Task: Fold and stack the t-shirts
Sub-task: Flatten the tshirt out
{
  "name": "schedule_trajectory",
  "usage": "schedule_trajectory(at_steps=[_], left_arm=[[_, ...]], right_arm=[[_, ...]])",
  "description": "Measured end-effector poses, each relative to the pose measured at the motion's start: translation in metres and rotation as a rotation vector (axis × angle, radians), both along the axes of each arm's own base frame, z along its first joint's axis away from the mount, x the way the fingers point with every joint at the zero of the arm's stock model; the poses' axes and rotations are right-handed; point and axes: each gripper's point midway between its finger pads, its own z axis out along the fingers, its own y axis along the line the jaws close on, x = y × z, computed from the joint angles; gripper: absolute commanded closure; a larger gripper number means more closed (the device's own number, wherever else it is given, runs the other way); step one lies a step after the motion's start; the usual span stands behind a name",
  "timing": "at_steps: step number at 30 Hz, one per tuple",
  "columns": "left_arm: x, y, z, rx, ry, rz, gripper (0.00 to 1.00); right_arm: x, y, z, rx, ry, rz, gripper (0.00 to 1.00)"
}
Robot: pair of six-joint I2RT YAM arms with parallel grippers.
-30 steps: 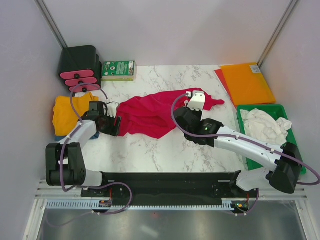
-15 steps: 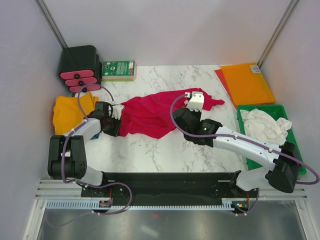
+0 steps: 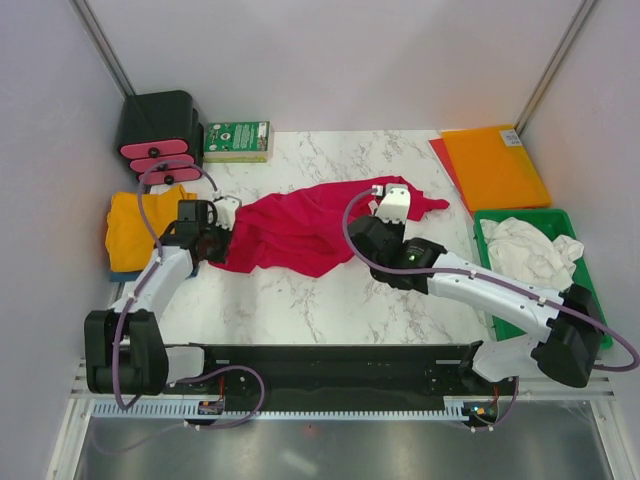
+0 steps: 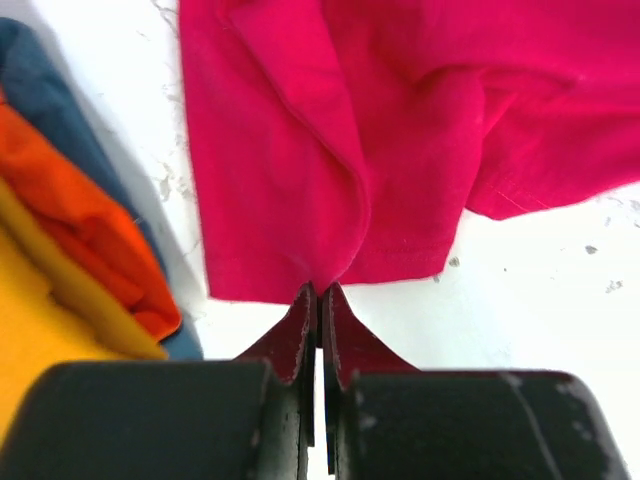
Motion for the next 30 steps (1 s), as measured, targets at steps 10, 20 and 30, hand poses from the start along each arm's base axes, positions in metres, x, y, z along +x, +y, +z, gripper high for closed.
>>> schedule_trajectory(at_steps=[10,20,30], left_arm=[[0.054,0.02,0.238,-0.013,-0.47,0.07,0.98],[-0.024,0.017,0.453,-0.082,-0.958,0.105,0.98],[-0.091,0.014,0.475,-0.091,-1.017,0.111,0.98]], right_arm=[[0.069,-0.117,0.18,0.055,-0.265,-0.273,1.0],[-0.008,-0.172,0.339,0.236,-0.603,-0.256,1.0],[-0.033,-0.178,0.35,0.132,-0.556,-0.145,1.0]])
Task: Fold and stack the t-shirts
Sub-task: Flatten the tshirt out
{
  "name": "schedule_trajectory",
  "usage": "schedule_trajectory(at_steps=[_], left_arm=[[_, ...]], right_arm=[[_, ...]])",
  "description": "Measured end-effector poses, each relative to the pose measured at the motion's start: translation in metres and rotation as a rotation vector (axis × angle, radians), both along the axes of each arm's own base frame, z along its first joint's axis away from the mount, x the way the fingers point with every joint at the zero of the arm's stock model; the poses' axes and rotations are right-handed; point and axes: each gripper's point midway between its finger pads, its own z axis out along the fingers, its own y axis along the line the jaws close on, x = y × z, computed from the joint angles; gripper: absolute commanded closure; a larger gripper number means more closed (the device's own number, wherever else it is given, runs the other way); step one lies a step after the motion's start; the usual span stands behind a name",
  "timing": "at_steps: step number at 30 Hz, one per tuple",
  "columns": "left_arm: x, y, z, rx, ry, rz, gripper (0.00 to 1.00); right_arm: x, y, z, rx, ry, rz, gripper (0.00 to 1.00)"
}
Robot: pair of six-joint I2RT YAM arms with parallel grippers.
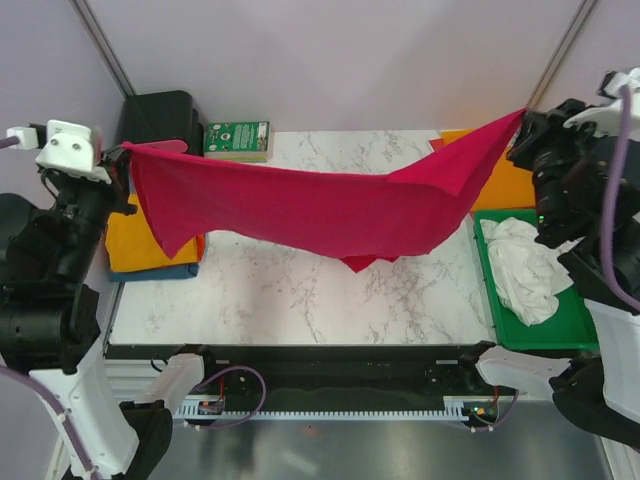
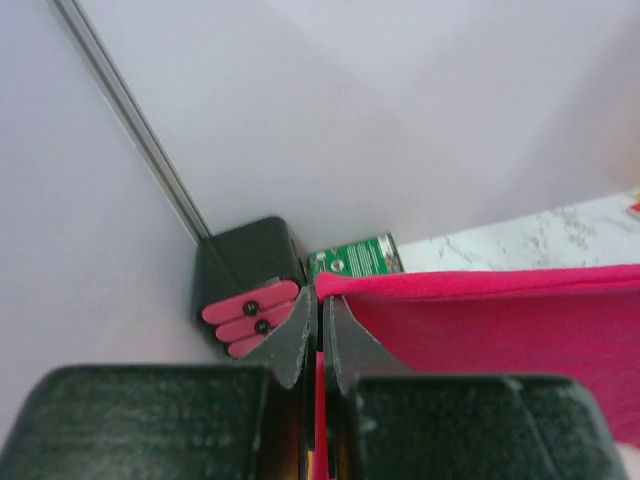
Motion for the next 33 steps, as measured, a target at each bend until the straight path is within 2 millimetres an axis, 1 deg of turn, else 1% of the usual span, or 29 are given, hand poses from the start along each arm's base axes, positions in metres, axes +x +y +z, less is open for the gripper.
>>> schedule_trajectory(at_steps=[1,2,3,5,7,9,12,14,16,17,19,21,24,28,30,33], left_arm=[[-0.009,0.0,0.011,-0.002,-0.028,0.001,0.98],[-0.016,-0.001,0.02,-0.003,-0.053,0.001,0.98],[-0.024,-0.001,0.029,-0.005,-0.081,0.001,0.98],[-0.041,-0.002,0.042,-0.009,-0.13,-0.001,0.98],[-0.06,-0.003,0.052,-0.009,-0.176,-0.002,0.98],[-0.079,-0.004,0.059,-0.009,-0.217,-0.004,0.98],[-0.105,-0.006,0.07,-0.008,-0.28,-0.009,0.98],[-0.12,-0.008,0.076,-0.008,-0.315,-0.013,0.98],[-0.13,-0.009,0.078,-0.008,-0.336,-0.02,0.98],[-0.131,-0.01,0.077,-0.009,-0.335,-0.022,0.98],[-0.127,-0.011,0.07,-0.013,-0.316,-0.03,0.98],[-0.115,-0.012,0.059,-0.018,-0.272,-0.041,0.98],[-0.085,-0.014,0.033,-0.027,-0.168,-0.055,0.98],[-0.051,-0.015,0.006,-0.036,-0.06,-0.066,0.98],[-0.031,-0.014,-0.014,-0.041,0.0,-0.064,0.98],[0.007,-0.012,-0.05,-0.049,0.104,-0.061,0.98]], right_arm=[[-0.006,-0.002,0.018,0.011,-0.035,0.011,1.0],[-0.012,-0.006,0.031,0.024,-0.067,0.018,1.0],[-0.018,-0.009,0.041,0.035,-0.092,0.022,1.0],[-0.035,-0.02,0.061,0.061,-0.153,0.032,1.0],[-0.051,-0.03,0.073,0.079,-0.194,0.034,1.0],[-0.067,-0.041,0.081,0.1,-0.232,0.034,1.0],[-0.081,-0.051,0.087,0.115,-0.262,0.032,1.0],[-0.084,-0.053,0.088,0.116,-0.267,0.031,1.0],[-0.083,-0.053,0.087,0.108,-0.261,0.029,1.0],[-0.082,-0.052,0.086,0.104,-0.257,0.028,1.0],[-0.078,-0.051,0.082,0.094,-0.243,0.02,1.0],[-0.072,-0.049,0.077,0.081,-0.223,0.01,1.0],[-0.062,-0.045,0.073,0.064,-0.2,-0.009,1.0],[-0.042,-0.036,0.066,0.041,-0.164,-0.042,1.0],[-0.027,-0.028,0.055,0.025,-0.136,-0.057,1.0],[0.003,-0.012,0.029,-0.018,-0.069,-0.08,1.0]])
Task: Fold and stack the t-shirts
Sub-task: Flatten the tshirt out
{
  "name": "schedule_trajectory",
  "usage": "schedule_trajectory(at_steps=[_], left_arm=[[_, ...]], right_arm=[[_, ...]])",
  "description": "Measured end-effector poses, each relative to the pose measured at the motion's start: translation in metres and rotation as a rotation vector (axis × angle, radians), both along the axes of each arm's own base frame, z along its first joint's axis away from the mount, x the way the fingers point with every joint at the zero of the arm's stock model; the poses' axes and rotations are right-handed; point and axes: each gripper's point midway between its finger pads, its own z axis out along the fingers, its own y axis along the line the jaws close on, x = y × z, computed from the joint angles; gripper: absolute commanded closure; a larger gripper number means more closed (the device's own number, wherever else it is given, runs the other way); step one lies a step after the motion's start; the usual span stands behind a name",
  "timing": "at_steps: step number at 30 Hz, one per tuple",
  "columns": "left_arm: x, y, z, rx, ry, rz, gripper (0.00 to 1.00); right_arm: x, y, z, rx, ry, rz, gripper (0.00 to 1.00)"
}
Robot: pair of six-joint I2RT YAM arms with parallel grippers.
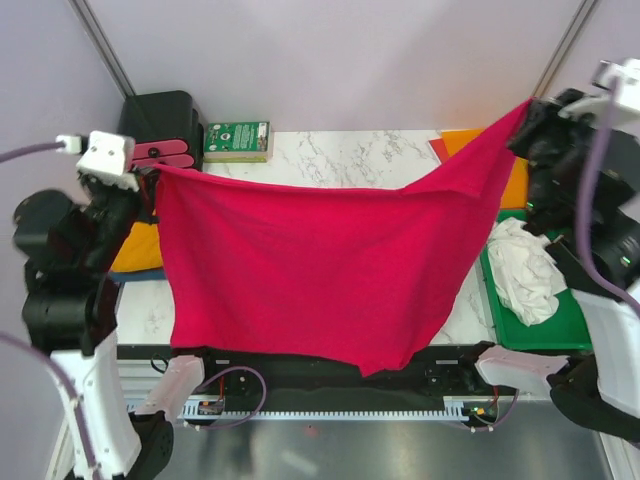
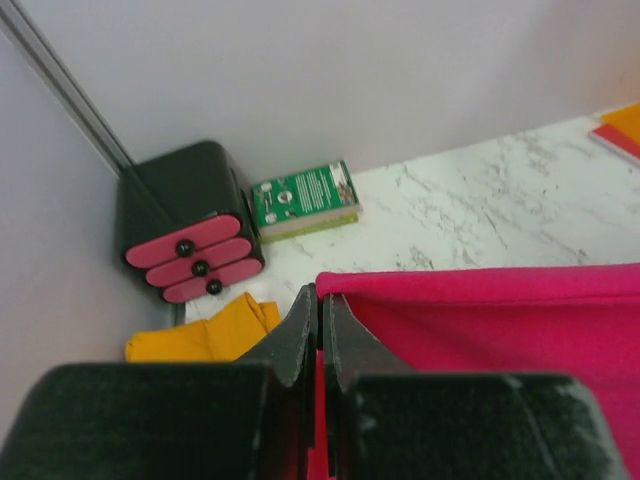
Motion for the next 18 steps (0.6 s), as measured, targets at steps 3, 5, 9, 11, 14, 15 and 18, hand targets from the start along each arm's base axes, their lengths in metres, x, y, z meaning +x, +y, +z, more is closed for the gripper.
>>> schedule_trajectory(at_steps=[3,5,9,11,14,15,18], left_arm=[[0.036,0.002,-0.033,-0.004,0.095,0.0,0.98],[0.074,0.004,-0.066,-0.008,0.182,0.001,0.98],[0.139,0.008,-0.12,-0.014,0.323,0.008,0.98],[0.163,0.009,-0.139,-0.021,0.366,0.014,0.98],[0.176,0.009,-0.143,-0.04,0.378,0.02,0.98],[0.178,0.009,-0.134,-0.046,0.359,0.02,0.98],[0.169,0.005,-0.088,-0.073,0.255,0.008,0.98]], right_arm=[[0.051,0.022,-0.032,-0.06,0.093,-0.034,1.0],[0.088,0.029,-0.052,-0.079,0.146,-0.059,1.0],[0.174,0.039,-0.112,-0.118,0.288,-0.103,1.0],[0.203,0.048,-0.136,-0.132,0.338,-0.094,1.0],[0.219,0.061,-0.145,-0.14,0.358,-0.057,1.0],[0.219,0.065,-0.144,-0.142,0.354,-0.041,1.0],[0.195,0.076,-0.114,-0.159,0.289,-0.021,1.0]])
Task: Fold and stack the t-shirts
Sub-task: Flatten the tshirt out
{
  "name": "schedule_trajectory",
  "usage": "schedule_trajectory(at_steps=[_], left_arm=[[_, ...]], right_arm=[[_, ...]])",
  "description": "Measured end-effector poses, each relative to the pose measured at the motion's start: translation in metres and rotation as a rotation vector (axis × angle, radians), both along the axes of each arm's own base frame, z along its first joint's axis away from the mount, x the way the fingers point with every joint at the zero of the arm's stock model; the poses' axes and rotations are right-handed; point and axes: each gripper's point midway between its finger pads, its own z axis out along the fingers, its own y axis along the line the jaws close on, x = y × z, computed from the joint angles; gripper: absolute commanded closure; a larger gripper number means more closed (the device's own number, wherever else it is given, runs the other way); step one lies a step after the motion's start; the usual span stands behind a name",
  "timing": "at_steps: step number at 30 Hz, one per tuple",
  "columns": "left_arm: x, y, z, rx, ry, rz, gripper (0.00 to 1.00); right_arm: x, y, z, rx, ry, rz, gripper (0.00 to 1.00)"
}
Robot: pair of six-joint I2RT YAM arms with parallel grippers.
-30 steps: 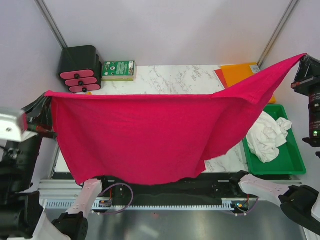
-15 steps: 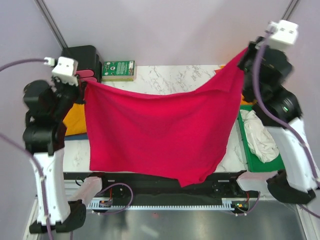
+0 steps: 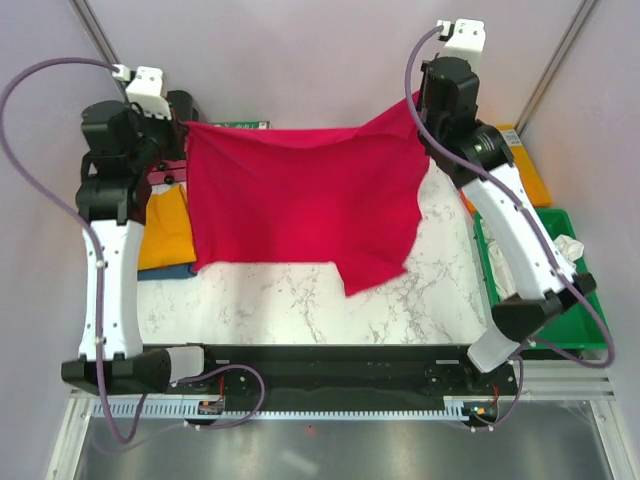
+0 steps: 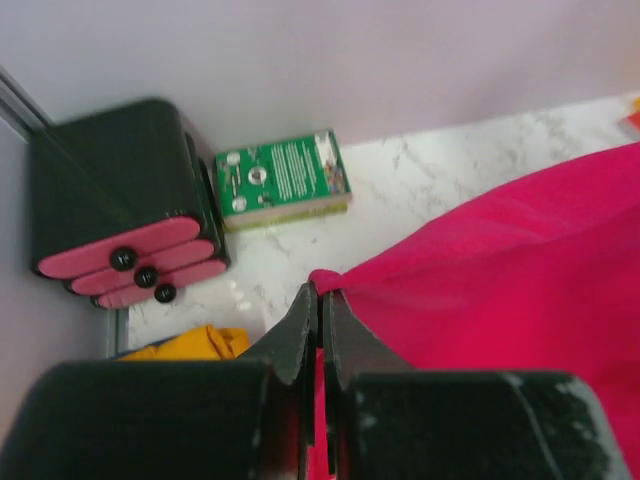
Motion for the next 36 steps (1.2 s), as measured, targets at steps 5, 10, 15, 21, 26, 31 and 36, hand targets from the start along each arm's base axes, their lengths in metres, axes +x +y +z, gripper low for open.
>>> schedule_trajectory(at_steps=[5,10,15,21,26,31,36], left_arm=[[-0.081,-0.014,0.095,-0.04,-0.235,-0.047,0.98],[-0.225,-0.029,0.184,-0.024,-0.552,-0.104,0.98],[-0.341,-0.036,0.224,0.002,-0.794,-0.121,0.98],[-0.33,-0.035,0.201,-0.005,-0.704,-0.115,0.98],[-0.252,-0.031,0.151,-0.017,-0.463,-0.109,0.98],[-0.157,-0.026,0.064,-0.021,-0.196,-0.106,0.98],[-0.079,-0.022,-0.038,-0.034,0.062,-0.104,0.98]], right_arm=[[-0.098,0.038,0.065,-0.005,-0.142,0.157,1.0],[-0.2,-0.031,0.143,0.16,-0.351,0.164,1.0],[-0.265,-0.109,0.178,0.304,-0.492,0.091,1.0],[-0.266,-0.115,0.175,0.291,-0.478,0.057,1.0],[-0.23,-0.084,0.15,0.17,-0.382,0.024,1.0],[-0.176,-0.042,0.105,0.029,-0.277,-0.005,1.0],[-0.086,-0.033,0.034,-0.05,-0.139,-0.085,1.0]])
